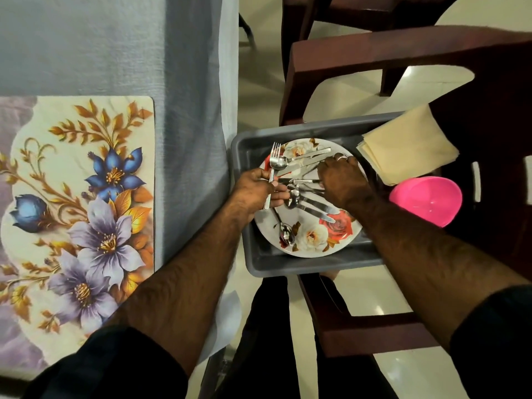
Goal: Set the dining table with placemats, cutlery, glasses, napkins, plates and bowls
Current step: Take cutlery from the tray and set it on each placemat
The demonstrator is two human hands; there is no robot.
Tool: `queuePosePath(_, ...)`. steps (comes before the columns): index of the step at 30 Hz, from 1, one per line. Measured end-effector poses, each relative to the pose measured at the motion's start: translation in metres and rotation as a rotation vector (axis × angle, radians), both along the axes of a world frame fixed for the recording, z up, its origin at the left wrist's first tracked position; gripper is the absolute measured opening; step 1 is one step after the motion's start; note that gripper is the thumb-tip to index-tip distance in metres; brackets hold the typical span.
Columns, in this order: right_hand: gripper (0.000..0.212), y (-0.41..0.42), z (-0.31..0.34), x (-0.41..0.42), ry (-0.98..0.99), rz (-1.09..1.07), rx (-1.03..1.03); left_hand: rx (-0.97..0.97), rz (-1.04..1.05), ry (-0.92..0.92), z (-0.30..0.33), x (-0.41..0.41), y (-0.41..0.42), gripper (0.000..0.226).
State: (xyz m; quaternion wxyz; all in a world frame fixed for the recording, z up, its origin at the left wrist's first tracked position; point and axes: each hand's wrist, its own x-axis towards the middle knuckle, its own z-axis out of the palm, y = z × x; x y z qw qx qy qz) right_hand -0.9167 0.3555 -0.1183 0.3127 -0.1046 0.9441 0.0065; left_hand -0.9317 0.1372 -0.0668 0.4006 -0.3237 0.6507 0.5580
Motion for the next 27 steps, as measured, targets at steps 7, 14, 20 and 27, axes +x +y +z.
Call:
queuePosePath(7,0.044,0.018,0.004,0.024,-0.02,-0.112,-0.077,0.023,0.039,0.0,-0.001,0.01,-0.003,0.014)
queuePosePath(14,0.023,0.023,0.024,0.03,-0.209,-0.34,-0.231,-0.019,0.042,0.012,0.003,0.021,-0.004,0.019)
queuePosePath(20,0.022,0.022,0.038,0.047,-0.373,-0.452,-0.257,-0.04,0.012,0.006,0.007,0.037,-0.009,0.017)
queuePosePath(27,0.038,0.027,0.067,0.088,-0.488,-0.709,-0.393,-0.064,-0.016,-0.022,0.023,0.058,-0.008,0.016)
